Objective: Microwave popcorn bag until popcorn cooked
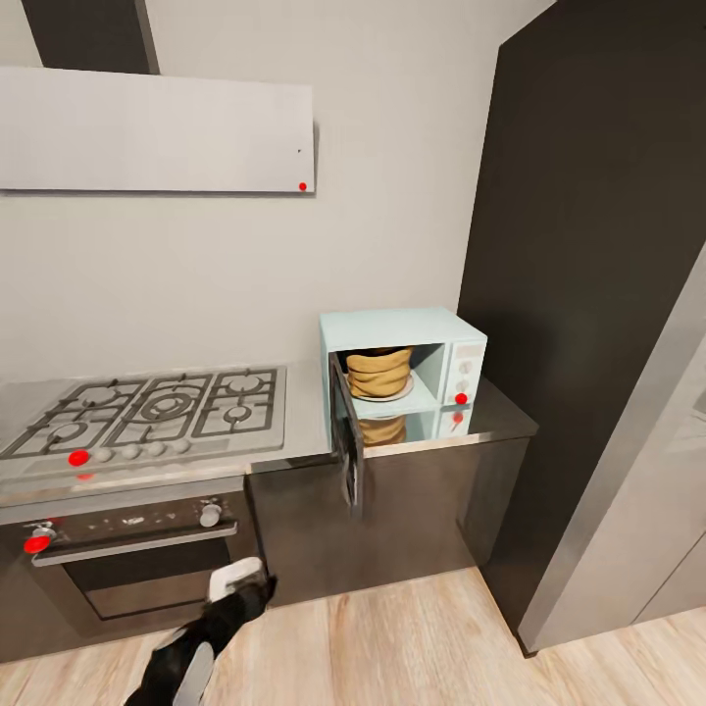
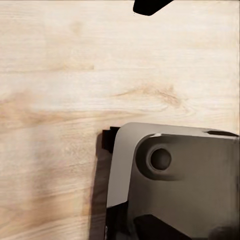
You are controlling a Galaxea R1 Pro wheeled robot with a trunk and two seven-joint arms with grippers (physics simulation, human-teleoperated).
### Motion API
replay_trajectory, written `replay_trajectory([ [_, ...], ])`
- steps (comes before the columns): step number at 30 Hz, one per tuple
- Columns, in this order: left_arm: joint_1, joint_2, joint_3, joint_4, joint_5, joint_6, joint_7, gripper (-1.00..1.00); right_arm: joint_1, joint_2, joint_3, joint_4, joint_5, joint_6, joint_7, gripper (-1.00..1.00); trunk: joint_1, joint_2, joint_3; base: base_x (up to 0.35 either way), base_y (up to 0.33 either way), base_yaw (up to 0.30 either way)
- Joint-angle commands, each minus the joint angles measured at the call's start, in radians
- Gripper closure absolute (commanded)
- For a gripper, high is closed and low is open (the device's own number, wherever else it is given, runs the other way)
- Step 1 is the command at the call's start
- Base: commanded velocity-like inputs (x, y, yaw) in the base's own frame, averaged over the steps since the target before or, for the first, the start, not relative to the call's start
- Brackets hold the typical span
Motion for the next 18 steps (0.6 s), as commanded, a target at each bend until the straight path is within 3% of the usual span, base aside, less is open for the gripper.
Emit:
replay_trajectory([
  [1,-0.021,0.0,0.0,-0.007,0.01,0.008,0.004,-1.0,0.007,0.001,-0.01,0.001,0.006,0.0,-0.005,-1.0,0.0,-0.001,-0.002,0.0,0.0,0.0],
  [5,-0.103,-0.012,-0.004,-0.086,0.007,0.012,0.0,-1.0,0.02,0.003,-0.015,0.002,-0.007,-0.004,-0.026,-1.0,0.0,-0.001,-0.002,0.0,0.0,-0.045],
  [7,-0.114,-0.014,-0.005,-0.173,0.006,0.0,0.0,-1.0,0.022,0.002,-0.015,0.002,-0.051,0.0,-0.029,-1.0,0.0,-0.001,-0.002,0.0,0.0,-0.264],
  [18,-0.114,-0.013,0.001,-0.187,0.003,-0.004,0.018,-1.0,0.022,0.001,-0.014,0.002,-0.052,-0.002,-0.029,-1.0,0.0,-0.001,-0.002,0.014,0.0,-0.252],
])
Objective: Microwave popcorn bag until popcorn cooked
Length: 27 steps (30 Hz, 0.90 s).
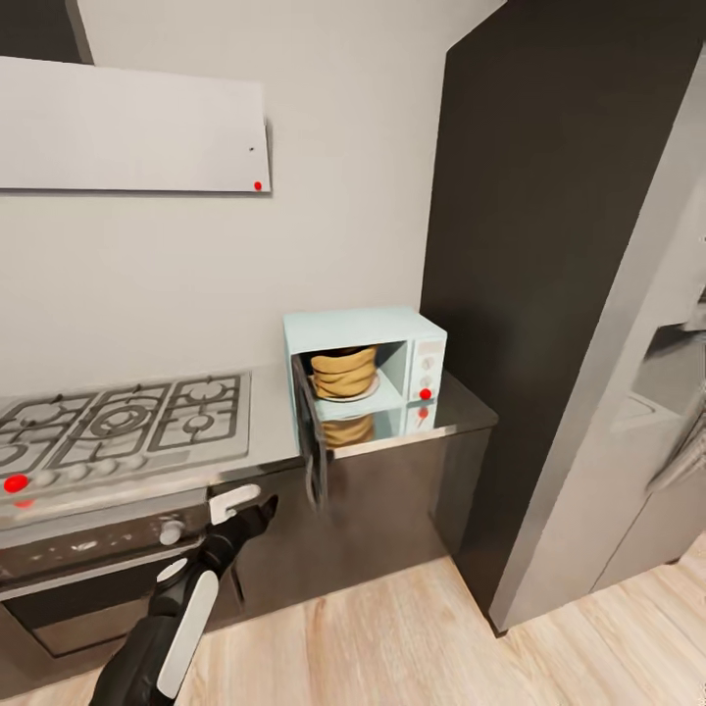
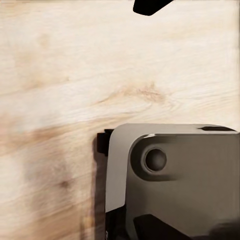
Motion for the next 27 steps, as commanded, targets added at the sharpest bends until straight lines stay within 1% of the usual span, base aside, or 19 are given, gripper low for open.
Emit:
replay_trajectory([
  [1,-0.001,0.001,0.002,-0.002,0.01,0.006,0.007,-1.0,-0.001,-0.001,-0.008,0.002,0.008,0.0,0.002,-1.0,0.0,-0.001,-0.001,0.217,0.0,-0.047],
  [7,-0.001,0.005,0.005,-0.003,0.009,0.001,0.008,-1.0,-0.001,-0.004,-0.008,0.001,0.01,-0.004,-0.003,-1.0,0.0,-0.001,-0.001,0.305,0.047,-0.007],
  [11,-0.001,0.005,0.003,-0.003,0.009,0.001,0.006,-1.0,-0.001,-0.001,-0.008,0.002,0.01,-0.008,-0.007,-1.0,0.0,-0.001,-0.001,0.321,0.09,-0.013],
  [14,-0.001,0.003,-0.006,-0.001,0.01,0.0,0.005,-1.0,-0.001,0.001,-0.008,0.002,0.01,-0.007,-0.007,-1.0,0.0,-0.001,0.0,0.271,0.069,-0.173],
  [19,-0.001,0.001,-0.012,-0.003,0.011,0.0,-0.003,-1.0,-0.001,0.001,-0.008,0.002,0.01,-0.006,-0.007,-1.0,0.0,-0.001,0.002,0.046,0.009,-0.262],
  [20,-0.001,0.0,-0.017,-0.004,0.011,0.001,-0.005,-1.0,-0.001,0.001,-0.008,0.002,0.01,-0.006,-0.007,-1.0,0.0,-0.001,0.003,0.007,0.001,-0.271],
  [22,-0.001,0.0,-0.04,-0.004,0.01,0.0,-0.003,-1.0,-0.001,0.001,-0.008,0.002,0.01,-0.006,-0.007,-1.0,0.0,-0.001,0.004,0.003,0.001,-0.272],
  [25,-0.001,-0.001,-0.091,-0.004,0.01,0.001,0.003,-1.0,-0.001,0.0,-0.008,0.002,0.01,-0.006,-0.007,-1.0,0.0,-0.001,0.006,0.001,0.0,-0.273],
  [27,-0.001,-0.001,-0.105,-0.005,0.01,0.001,0.004,-1.0,-0.001,0.0,-0.008,0.002,0.009,-0.006,-0.007,-1.0,0.0,-0.001,0.007,0.0,0.0,-0.273],
])
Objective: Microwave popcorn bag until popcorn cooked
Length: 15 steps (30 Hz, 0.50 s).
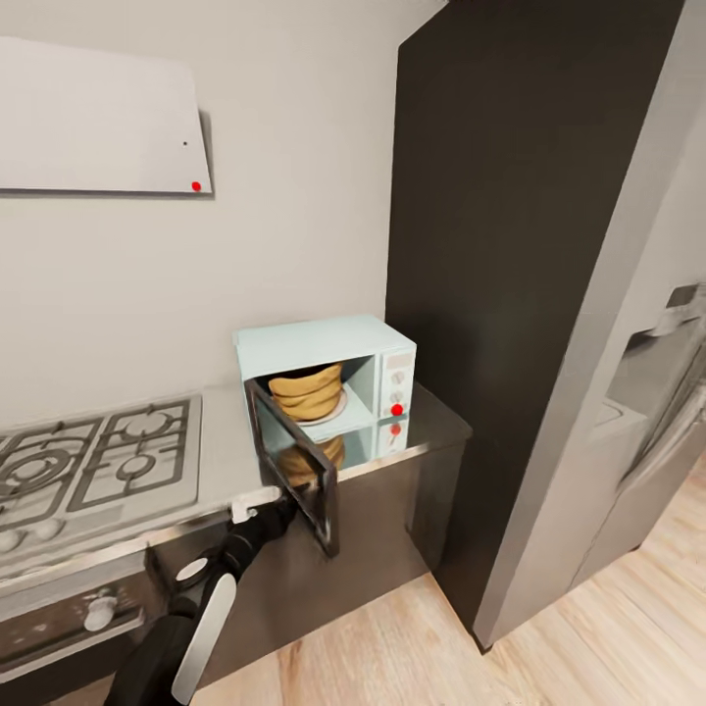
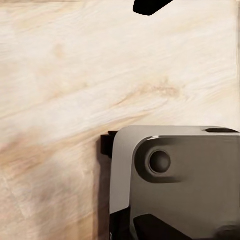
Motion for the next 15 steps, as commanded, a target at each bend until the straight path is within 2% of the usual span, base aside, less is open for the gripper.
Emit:
replay_trajectory([
  [1,0.0,0.0,-0.003,-0.002,0.013,0.005,0.006,-1.0,-0.001,-0.001,-0.008,0.002,0.008,0.0,0.002,-1.0,0.0,-0.001,-0.001,0.0,0.0,-0.273],
  [14,0.0,-0.003,-0.003,-0.002,0.012,0.005,0.013,-1.0,-0.001,-0.004,-0.008,0.002,0.007,0.0,0.002,-1.0,0.0,-0.001,0.006,0.0,0.0,-0.273],
  [15,0.0,-0.007,-0.002,-0.003,0.012,0.005,0.039,-1.0,-0.001,-0.004,-0.008,0.002,0.007,0.0,0.001,-1.0,0.0,-0.001,0.007,0.0,0.0,-0.273],
])
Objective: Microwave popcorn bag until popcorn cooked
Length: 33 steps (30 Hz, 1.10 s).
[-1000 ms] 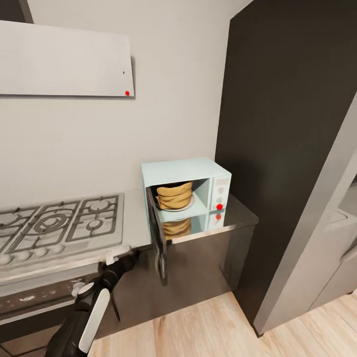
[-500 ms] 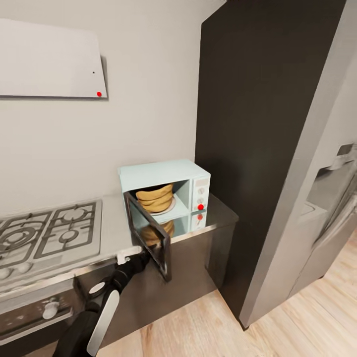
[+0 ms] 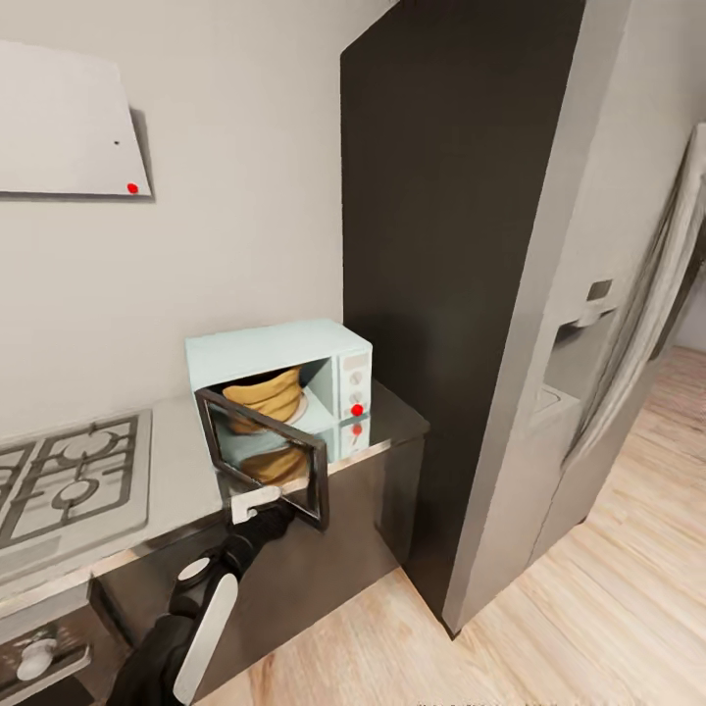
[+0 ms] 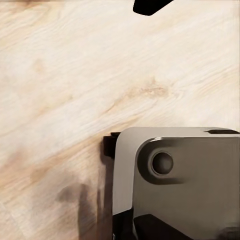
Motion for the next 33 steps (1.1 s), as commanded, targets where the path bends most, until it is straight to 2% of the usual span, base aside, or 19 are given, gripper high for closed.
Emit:
replay_trajectory([
  [1,0.0,-0.001,-0.002,-0.002,0.014,0.004,0.027,-1.0,-0.001,0.0,-0.008,0.002,0.008,0.0,0.002,-1.0,0.0,-0.001,-0.001,0.0,0.0,-0.273],
  [3,0.0,-0.003,-0.002,-0.002,0.015,0.003,0.087,-1.0,-0.001,-0.001,-0.008,0.002,0.008,0.0,0.002,-1.0,0.0,-0.001,0.0,0.122,0.0,-0.273],
  [13,0.0,-0.009,-0.002,-0.007,0.014,0.003,0.098,-1.0,-0.001,-0.001,-0.008,0.002,0.008,0.0,0.002,-1.0,0.0,-0.001,0.006,0.221,0.0,-0.273],
  [21,0.0,-0.007,0.011,-0.037,0.013,0.003,0.109,-1.0,-0.001,-0.004,-0.008,0.002,0.008,0.0,0.002,-1.0,0.0,-0.001,0.01,0.209,0.0,-0.273],
  [26,0.0,-0.006,0.004,-0.036,0.015,0.003,0.262,-1.0,-0.001,-0.005,-0.009,0.002,0.007,0.0,0.002,-1.0,0.0,-0.001,0.013,0.2,0.0,-0.273],
  [32,0.0,-0.005,0.012,-0.036,0.014,-0.003,0.292,-1.0,-0.001,-0.006,-0.008,0.002,0.007,0.0,0.002,-1.0,0.0,-0.001,0.017,0.188,0.0,-0.273],
  [33,0.0,-0.003,0.023,-0.036,0.013,-0.025,0.322,-1.0,-0.001,-0.006,-0.008,0.002,0.007,0.0,0.002,-1.0,0.0,-0.001,0.017,0.177,0.0,-0.273],
])
